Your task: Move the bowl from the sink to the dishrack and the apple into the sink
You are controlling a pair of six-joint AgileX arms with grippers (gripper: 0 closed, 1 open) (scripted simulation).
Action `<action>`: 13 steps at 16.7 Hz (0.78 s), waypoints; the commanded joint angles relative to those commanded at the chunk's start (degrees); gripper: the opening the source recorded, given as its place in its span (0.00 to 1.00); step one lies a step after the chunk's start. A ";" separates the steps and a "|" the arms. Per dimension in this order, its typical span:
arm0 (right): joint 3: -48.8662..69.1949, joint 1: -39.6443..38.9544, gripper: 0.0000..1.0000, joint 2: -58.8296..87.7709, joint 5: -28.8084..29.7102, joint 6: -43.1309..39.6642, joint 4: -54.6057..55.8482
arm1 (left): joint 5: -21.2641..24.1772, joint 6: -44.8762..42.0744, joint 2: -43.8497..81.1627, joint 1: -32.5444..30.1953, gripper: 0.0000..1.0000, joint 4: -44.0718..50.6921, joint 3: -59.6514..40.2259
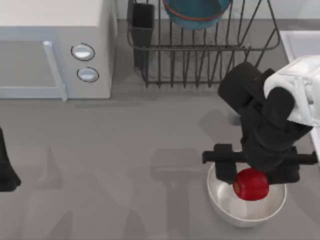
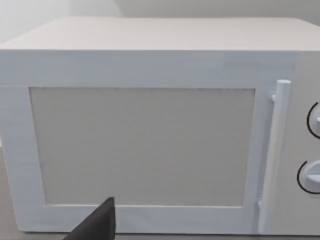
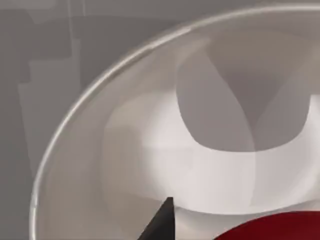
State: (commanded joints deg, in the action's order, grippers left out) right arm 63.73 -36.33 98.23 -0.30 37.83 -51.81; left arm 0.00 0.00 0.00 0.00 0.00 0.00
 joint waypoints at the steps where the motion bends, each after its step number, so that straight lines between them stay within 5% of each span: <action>1: 1.76 0.00 0.00 -0.95 -0.01 -0.06 -2.99 | 0.00 0.00 0.00 0.00 1.00 0.00 0.00; 5: 6.68 0.16 0.00 -4.05 0.03 -0.35 -10.33 | 0.00 0.00 0.00 0.00 1.00 0.00 0.00; 13: 6.55 2.97 0.00 -3.78 -1.45 -0.97 -6.87 | 0.00 0.00 0.00 0.00 1.00 0.00 0.00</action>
State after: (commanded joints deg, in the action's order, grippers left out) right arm 70.28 -33.37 94.45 -1.75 36.86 -58.68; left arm 0.00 0.00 0.00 0.00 0.00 0.00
